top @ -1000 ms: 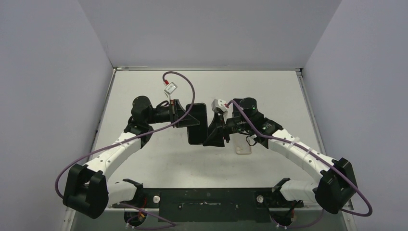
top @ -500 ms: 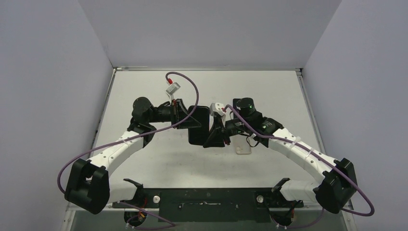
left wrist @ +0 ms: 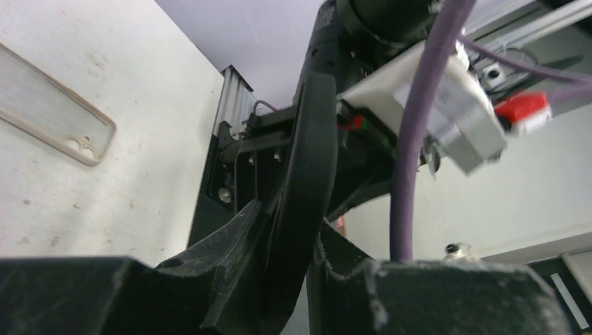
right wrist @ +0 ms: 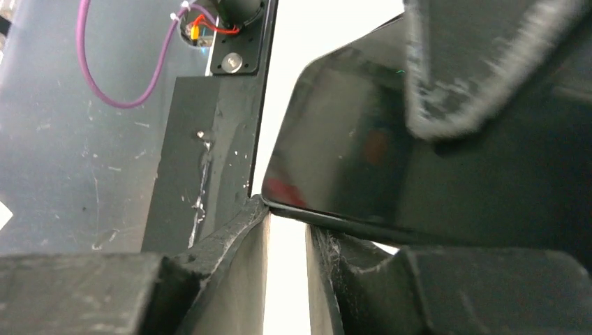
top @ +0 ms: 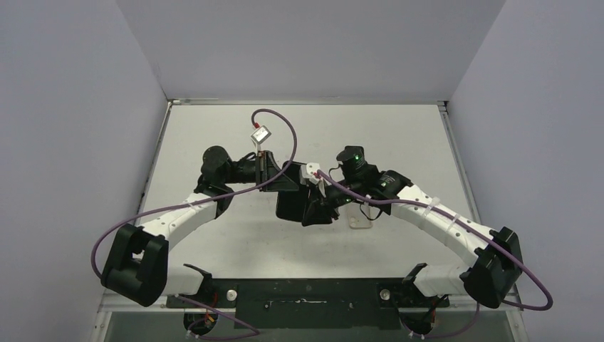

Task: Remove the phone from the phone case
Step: Remove the phone case from the phone.

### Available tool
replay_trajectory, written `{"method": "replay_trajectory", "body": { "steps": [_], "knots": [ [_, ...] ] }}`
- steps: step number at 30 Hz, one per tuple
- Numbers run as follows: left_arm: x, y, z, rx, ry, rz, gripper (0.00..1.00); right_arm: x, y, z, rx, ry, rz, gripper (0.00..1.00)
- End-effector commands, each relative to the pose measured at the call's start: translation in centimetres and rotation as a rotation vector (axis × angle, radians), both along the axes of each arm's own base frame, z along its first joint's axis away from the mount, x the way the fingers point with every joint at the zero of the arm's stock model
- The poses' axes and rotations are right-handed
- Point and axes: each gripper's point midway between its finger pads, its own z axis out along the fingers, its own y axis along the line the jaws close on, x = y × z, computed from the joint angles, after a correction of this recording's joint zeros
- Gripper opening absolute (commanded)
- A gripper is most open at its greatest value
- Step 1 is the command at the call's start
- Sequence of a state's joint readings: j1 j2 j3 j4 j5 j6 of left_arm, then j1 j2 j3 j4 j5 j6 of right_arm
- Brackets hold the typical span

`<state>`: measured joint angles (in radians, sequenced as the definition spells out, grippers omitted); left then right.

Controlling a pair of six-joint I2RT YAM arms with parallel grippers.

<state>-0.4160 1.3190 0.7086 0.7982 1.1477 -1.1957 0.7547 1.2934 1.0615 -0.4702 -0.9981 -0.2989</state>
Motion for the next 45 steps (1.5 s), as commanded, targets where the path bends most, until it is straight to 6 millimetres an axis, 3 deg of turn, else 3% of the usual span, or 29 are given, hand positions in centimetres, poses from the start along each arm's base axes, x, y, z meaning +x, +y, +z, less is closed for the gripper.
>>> {"method": "replay_trajectory", "body": {
  "steps": [1,10,15,19,22,29,35,38,45],
  "knots": [
    [1.1,-1.7,0.3,-0.005,0.263,0.065,0.00,1.9,3.4,3.9,0.151,-0.355,0.093,0.00],
    [0.6,-2.2,0.6,-0.024,0.253,0.068,0.00,3.5,3.2,3.6,0.130,-0.391,-0.003,0.00],
    [1.4,-1.2,1.3,-0.055,0.208,0.136,0.00,5.2,1.6,2.9,0.115,-0.327,-0.138,0.00],
    [2.4,-0.1,1.4,-0.070,0.184,0.232,0.00,6.1,-0.3,3.5,0.148,-0.225,-0.280,0.14],
    [3.1,0.5,1.4,-0.081,0.186,0.313,0.00,5.0,-0.8,4.5,0.208,-0.152,-0.313,0.27],
    [4.9,2.4,1.2,-0.134,0.249,0.531,0.00,1.9,-0.8,6.5,0.369,0.029,-0.316,0.48],
    [5.7,3.9,2.0,-0.193,0.275,0.651,0.00,1.0,0.6,8.3,0.485,0.183,-0.371,0.71],
    [5.6,4.1,2.6,-0.227,0.283,0.659,0.00,1.5,1.2,8.5,0.519,0.290,-0.424,0.75],
    [4.9,4.0,3.6,-0.272,0.257,0.649,0.00,3.5,2.2,9.2,0.574,0.432,-0.523,0.72]
  ]
}}
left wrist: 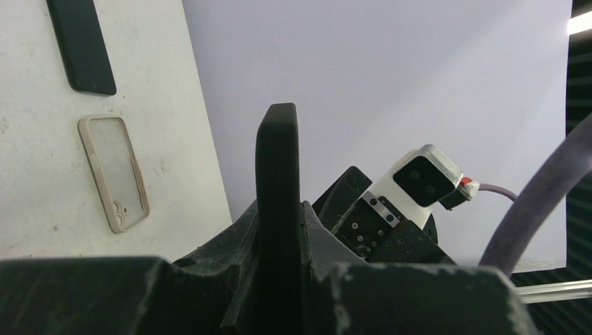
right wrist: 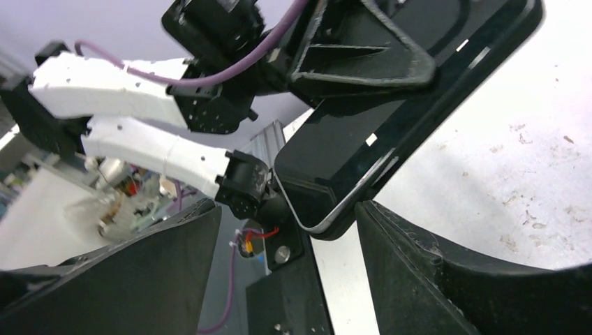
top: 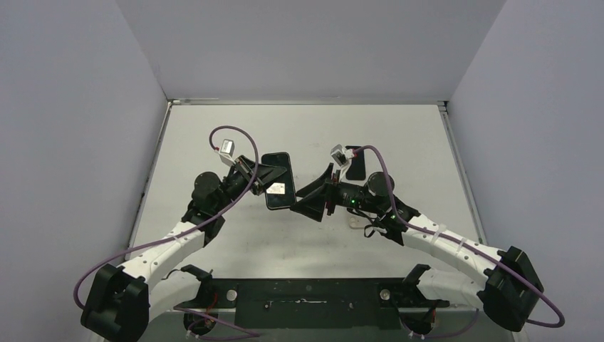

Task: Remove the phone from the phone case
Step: Remove the phone case from the phone.

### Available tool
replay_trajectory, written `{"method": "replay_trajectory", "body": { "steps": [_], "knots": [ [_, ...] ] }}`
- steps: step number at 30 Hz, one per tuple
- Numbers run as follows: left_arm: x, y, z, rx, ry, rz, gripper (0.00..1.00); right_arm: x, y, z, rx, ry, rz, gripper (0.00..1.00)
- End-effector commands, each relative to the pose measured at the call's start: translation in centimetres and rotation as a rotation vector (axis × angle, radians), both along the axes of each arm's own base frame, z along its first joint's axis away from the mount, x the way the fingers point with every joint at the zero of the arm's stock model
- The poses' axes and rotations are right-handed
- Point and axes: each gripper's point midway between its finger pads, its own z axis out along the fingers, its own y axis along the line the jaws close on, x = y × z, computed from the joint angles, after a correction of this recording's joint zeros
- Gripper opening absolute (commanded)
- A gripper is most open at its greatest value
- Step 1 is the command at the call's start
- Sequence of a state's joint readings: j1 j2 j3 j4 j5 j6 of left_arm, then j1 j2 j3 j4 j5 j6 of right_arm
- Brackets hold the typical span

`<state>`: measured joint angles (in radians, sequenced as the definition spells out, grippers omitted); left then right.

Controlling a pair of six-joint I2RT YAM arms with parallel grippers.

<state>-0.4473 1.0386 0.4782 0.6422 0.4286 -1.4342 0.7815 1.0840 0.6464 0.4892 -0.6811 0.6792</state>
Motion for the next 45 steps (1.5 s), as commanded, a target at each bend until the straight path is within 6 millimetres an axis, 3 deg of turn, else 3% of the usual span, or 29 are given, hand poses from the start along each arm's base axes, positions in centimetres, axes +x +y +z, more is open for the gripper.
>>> {"method": "replay_trajectory", "body": {
  "steps": [1,10,15,21,34,36,40,43,45],
  "knots": [
    [-0.9,0.4,4.9,-0.104,-0.151,0.019,0.00,1.8,0.7,3.3,0.131,0.065,-0.078,0.71],
    [-2.1,-0.1,6.1,-0.115,-0.226,-0.013,0.00,5.1,0.8,3.8,0.146,0.098,-0.143,0.60],
    [-2.6,-0.4,6.5,-0.123,-0.254,-0.036,0.00,6.4,0.3,4.3,0.165,0.104,-0.155,0.49],
    [-3.0,-0.8,6.7,-0.109,-0.284,-0.057,0.00,6.1,0.9,5.0,0.167,0.098,-0.085,0.29],
    [-3.3,-0.8,6.9,-0.102,-0.328,-0.047,0.00,4.3,1.7,4.2,0.143,0.162,0.037,0.28],
    [-3.4,-0.7,7.1,-0.103,-0.336,-0.046,0.00,4.1,1.7,4.2,0.138,0.169,0.049,0.23],
    [-3.6,-0.7,6.6,-0.082,-0.337,-0.050,0.00,4.2,1.3,4.3,0.135,0.170,0.050,0.00],
    [-3.7,-0.6,6.0,-0.045,-0.339,-0.048,0.02,4.3,0.7,4.6,0.129,0.164,0.050,0.00],
    [-3.9,-0.7,5.6,-0.018,-0.343,-0.059,0.10,4.3,0.3,4.7,0.119,0.163,0.056,0.00]
  ]
}}
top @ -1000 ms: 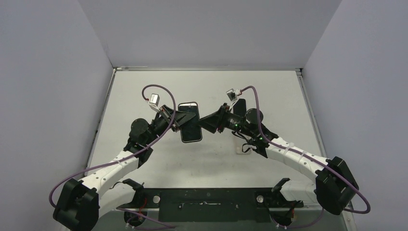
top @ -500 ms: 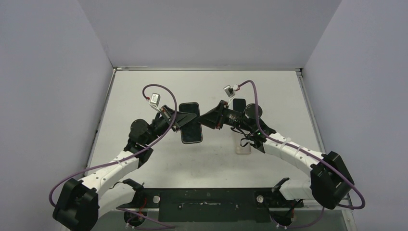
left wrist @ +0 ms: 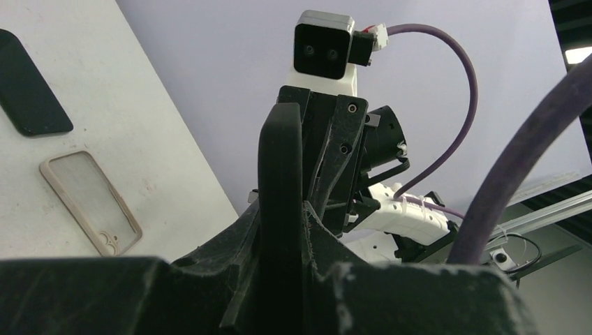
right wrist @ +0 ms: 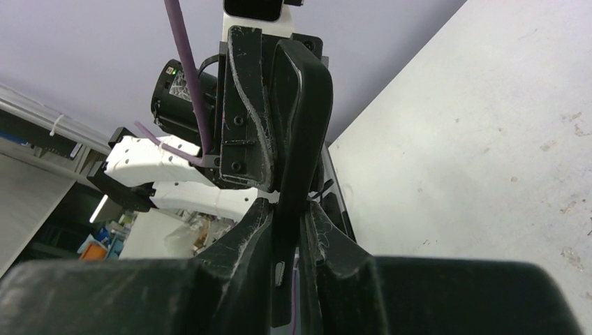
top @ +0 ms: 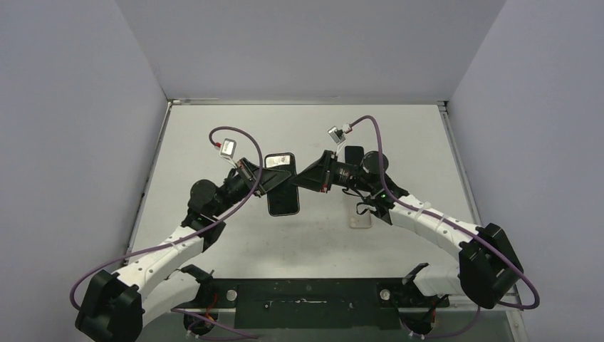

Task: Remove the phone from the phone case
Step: Remove the phone case from the phone.

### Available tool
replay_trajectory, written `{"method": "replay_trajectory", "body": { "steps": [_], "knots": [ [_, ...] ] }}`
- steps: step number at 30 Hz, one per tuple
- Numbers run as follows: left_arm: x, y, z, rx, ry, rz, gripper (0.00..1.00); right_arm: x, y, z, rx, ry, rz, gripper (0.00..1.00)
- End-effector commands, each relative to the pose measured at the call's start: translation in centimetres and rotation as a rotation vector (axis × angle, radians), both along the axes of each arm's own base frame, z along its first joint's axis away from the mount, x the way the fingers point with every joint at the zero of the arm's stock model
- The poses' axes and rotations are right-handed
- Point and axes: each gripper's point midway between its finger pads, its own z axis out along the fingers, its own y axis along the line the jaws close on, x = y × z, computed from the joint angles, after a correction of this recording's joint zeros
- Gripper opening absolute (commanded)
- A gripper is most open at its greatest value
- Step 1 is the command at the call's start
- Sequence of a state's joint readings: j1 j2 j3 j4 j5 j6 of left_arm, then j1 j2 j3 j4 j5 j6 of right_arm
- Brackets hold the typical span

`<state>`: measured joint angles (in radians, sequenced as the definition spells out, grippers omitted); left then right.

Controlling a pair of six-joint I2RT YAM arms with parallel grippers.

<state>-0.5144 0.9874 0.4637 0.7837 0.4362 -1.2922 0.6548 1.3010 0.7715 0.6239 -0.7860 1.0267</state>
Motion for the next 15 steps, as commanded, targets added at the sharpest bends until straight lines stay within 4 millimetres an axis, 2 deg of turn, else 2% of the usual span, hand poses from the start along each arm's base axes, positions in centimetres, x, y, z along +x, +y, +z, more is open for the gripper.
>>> {"method": "replay_trajectory", "body": {
  "steps": [1,4,8,15],
  "knots": [
    [-1.2,0.3,2.1,-0.010,-0.078,-0.018,0.14,-0.7,-0.9,3.2,0.030,-0.145,0.050,0.00],
    [-1.7,0.0,1.6,0.030,-0.098,-0.048,0.25,-0.6,-1.5,3.4,0.018,-0.150,0.057,0.00],
    [-2.5,-0.1,1.2,0.058,-0.117,-0.106,0.33,-0.5,-2.3,3.4,0.004,-0.151,0.078,0.00],
    [-3.7,-0.7,0.7,0.101,-0.151,-0.199,0.31,-0.4,-2.8,3.8,-0.016,-0.176,0.110,0.00]
  ]
}}
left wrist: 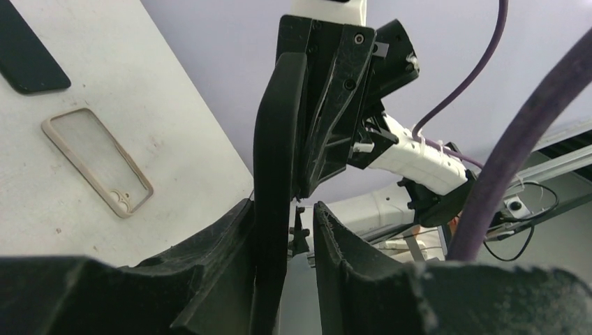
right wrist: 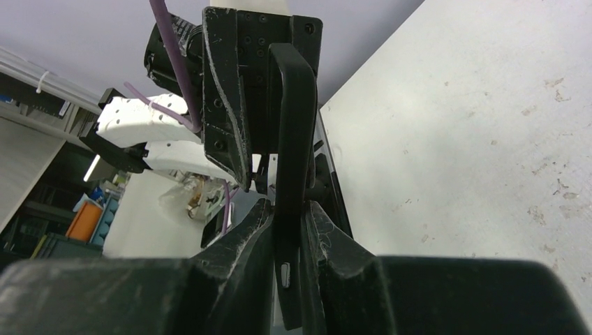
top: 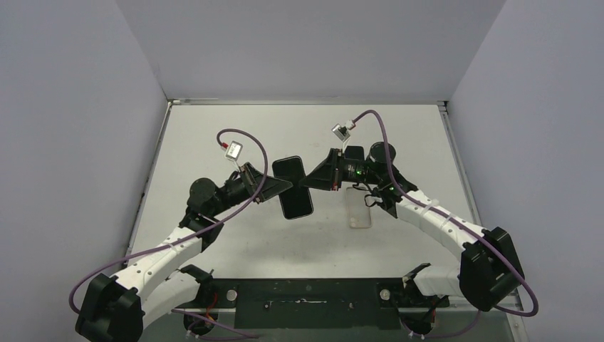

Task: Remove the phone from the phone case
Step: Remove the phone case from the phone.

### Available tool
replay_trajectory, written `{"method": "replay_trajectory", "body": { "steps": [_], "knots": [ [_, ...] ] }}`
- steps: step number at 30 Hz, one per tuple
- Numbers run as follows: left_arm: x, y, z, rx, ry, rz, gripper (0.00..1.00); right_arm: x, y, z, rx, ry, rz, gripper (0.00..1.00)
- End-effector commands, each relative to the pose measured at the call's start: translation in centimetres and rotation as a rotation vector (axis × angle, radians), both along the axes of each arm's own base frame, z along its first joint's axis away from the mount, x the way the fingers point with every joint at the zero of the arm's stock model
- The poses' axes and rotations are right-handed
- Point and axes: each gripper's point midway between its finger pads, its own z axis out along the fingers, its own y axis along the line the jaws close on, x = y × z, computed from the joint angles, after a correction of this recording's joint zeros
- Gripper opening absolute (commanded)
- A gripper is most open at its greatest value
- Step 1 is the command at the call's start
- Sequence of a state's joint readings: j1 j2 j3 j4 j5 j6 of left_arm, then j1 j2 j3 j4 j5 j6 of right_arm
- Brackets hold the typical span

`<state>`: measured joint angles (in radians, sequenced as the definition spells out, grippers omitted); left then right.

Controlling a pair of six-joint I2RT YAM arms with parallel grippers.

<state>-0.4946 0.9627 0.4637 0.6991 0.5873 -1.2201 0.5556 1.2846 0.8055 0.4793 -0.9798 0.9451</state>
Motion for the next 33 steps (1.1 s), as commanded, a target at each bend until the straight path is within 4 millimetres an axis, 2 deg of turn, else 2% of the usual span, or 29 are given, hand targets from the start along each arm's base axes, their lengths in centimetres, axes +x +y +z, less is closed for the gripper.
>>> {"method": "replay_trajectory", "body": {
  "steps": [1,5,8,11,14,15,19,25,30,33],
  "knots": [
    [-1.8,-0.5,2.3,0.007,-0.126,-0.107,0.28,-0.2,-0.4,4.8,0.063,-0.167,0.035,0.00],
    [-2.1,-0.9,2.5,0.022,-0.142,-0.156,0.16,-0.3,-0.3,4.8,0.046,-0.180,0.074,0.00],
    [-1.9,-1.0,2.8,0.016,-0.142,-0.154,0.00,-0.3,-0.2,4.4,0.030,-0.185,0.090,0.00],
    [-1.7,-0.8,3.5,-0.008,-0.138,-0.127,0.00,0.3,-0.4,4.3,0.010,-0.198,0.053,0.01],
    [-0.7,-0.2,4.3,-0.043,-0.116,-0.048,0.00,1.2,-1.0,4.3,0.000,-0.213,-0.034,0.13],
    [-0.3,0.0,4.4,-0.054,-0.100,-0.015,0.00,1.5,-1.2,4.2,-0.002,-0.212,-0.069,0.19],
    [1.3,1.1,4.7,-0.114,-0.016,0.102,0.00,2.3,-2.3,3.9,0.016,-0.204,-0.202,0.33],
    [2.8,2.3,5.2,-0.218,0.077,0.198,0.00,1.2,-3.2,3.4,0.076,-0.210,-0.297,0.56],
    [3.6,2.6,5.9,-0.270,0.117,0.236,0.00,-1.1,-2.1,2.8,0.127,-0.227,-0.292,0.65],
    [3.7,2.6,6.2,-0.298,0.138,0.234,0.00,-2.3,-1.0,2.6,0.151,-0.253,-0.270,0.66]
  ]
}}
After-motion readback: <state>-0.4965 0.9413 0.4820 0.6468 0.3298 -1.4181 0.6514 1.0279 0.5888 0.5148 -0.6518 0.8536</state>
